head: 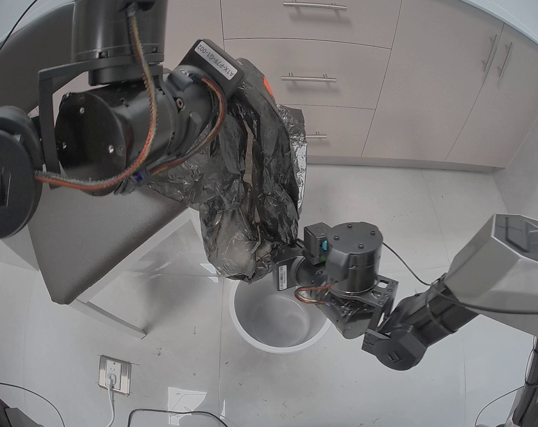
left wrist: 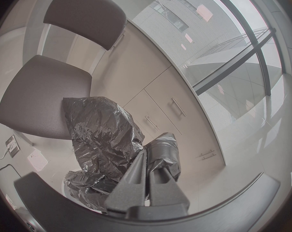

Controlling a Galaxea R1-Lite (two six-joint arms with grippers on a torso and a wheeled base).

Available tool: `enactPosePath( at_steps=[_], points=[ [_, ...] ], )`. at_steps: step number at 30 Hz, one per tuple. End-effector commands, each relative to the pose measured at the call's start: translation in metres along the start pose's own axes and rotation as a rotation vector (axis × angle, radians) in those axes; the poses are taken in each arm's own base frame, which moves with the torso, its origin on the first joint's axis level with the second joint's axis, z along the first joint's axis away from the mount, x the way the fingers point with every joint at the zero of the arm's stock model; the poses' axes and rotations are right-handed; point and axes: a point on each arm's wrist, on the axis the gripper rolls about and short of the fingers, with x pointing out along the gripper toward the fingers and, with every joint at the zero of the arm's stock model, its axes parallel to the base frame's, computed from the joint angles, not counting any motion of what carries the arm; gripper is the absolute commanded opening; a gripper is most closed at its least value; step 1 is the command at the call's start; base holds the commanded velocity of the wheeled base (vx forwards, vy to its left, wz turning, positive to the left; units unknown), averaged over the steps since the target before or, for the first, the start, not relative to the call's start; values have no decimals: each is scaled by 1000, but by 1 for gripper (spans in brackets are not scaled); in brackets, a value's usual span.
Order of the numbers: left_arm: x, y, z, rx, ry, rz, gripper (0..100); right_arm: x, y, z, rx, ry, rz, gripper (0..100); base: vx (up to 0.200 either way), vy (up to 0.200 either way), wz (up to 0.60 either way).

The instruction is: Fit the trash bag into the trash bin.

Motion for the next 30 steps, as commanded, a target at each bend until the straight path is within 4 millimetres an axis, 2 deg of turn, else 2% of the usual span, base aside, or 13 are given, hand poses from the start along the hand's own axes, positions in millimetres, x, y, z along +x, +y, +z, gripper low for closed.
enactPosePath(
  at_steps=[1,2,3,4,5,6,9,10,14,18,21,25,30],
  points=[
    [-10,8,1,20,40,-9,0,-42,-23,33,9,-19,20,0,0,0,0],
    [-10,8,1,20,40,-9,0,-42,-23,33,9,-19,20,0,0,0,0],
    [-23,23,-3,65,166,-61,0,-73,-41,42,-6,32,110,0,0,0,0],
    [-30,32,-5,103,245,-103,0,-85,-51,43,-14,77,144,0,0,0,0],
    [-30,32,-5,103,245,-103,0,-85,-51,43,-14,77,144,0,0,0,0],
    [-38,46,-8,170,341,-156,0,-100,-62,43,-5,150,201,0,0,0,0],
    [-43,57,-13,236,393,-185,0,-110,-72,41,28,220,263,0,0,0,0],
    [-48,65,-17,287,409,-194,0,-118,-81,40,77,275,307,0,0,0,0],
    [-59,77,-27,318,504,-229,0,-132,-97,42,158,314,383,0,0,0,0],
    [-63,80,-29,296,587,-280,0,-142,-100,46,182,297,395,0,0,0,0],
    [-62,79,-32,268,656,-331,0,-157,-104,59,201,240,399,0,0,0,0],
    [-58,69,-31,223,701,-390,0,-171,-107,73,225,185,399,0,0,0,0],
    [-51,60,-32,147,767,-437,0,-191,-113,79,224,202,367,0,0,0,0]
  ],
)
